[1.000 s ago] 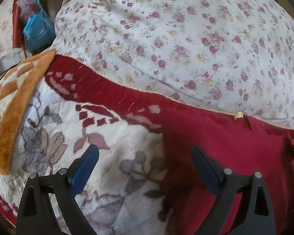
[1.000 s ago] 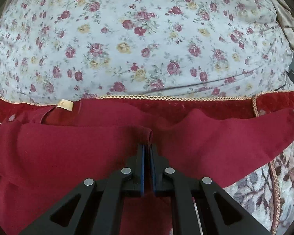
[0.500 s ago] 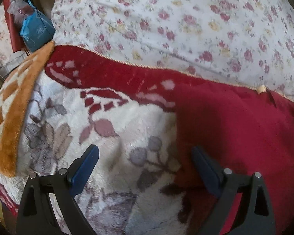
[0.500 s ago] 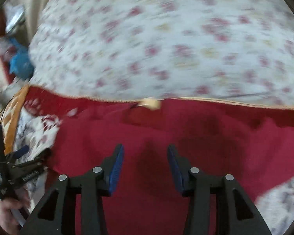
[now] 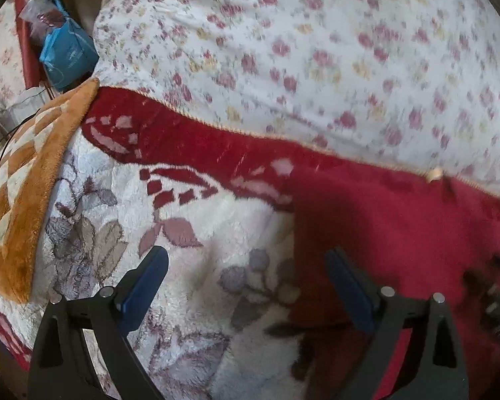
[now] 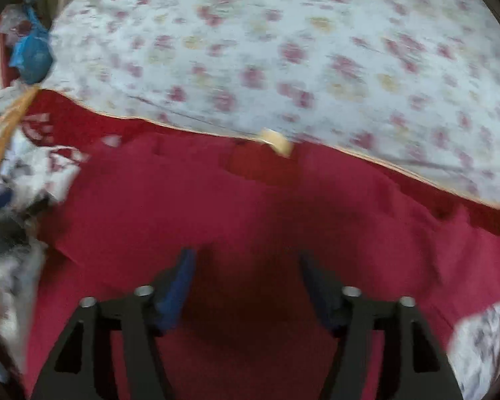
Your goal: Fold small clothes
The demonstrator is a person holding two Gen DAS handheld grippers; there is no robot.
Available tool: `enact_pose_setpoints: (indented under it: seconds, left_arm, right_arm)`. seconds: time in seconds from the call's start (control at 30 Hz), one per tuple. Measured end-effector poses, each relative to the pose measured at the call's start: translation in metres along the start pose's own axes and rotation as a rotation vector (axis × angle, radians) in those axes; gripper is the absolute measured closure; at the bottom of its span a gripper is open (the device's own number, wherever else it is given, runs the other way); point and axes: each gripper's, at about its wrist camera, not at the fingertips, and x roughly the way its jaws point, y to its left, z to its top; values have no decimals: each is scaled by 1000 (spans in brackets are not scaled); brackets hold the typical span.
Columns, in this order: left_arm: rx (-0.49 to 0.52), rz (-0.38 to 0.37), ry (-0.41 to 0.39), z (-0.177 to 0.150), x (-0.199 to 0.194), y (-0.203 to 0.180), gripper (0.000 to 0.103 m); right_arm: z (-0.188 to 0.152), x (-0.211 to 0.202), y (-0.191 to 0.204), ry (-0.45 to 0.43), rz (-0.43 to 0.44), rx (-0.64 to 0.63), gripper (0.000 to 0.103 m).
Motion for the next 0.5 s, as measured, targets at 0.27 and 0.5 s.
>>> enact_pose_setpoints:
  seconds: [0.27,0.5]
  left_arm:
    - [-12,-131,-54,-3,-22,-15,8]
    - [1,-143,7,-7,-4,-26,8]
  right_arm:
    - [-3,-43,-59,-87,-17,139,27]
    - [8,-17,-105,-24,-84,220,52]
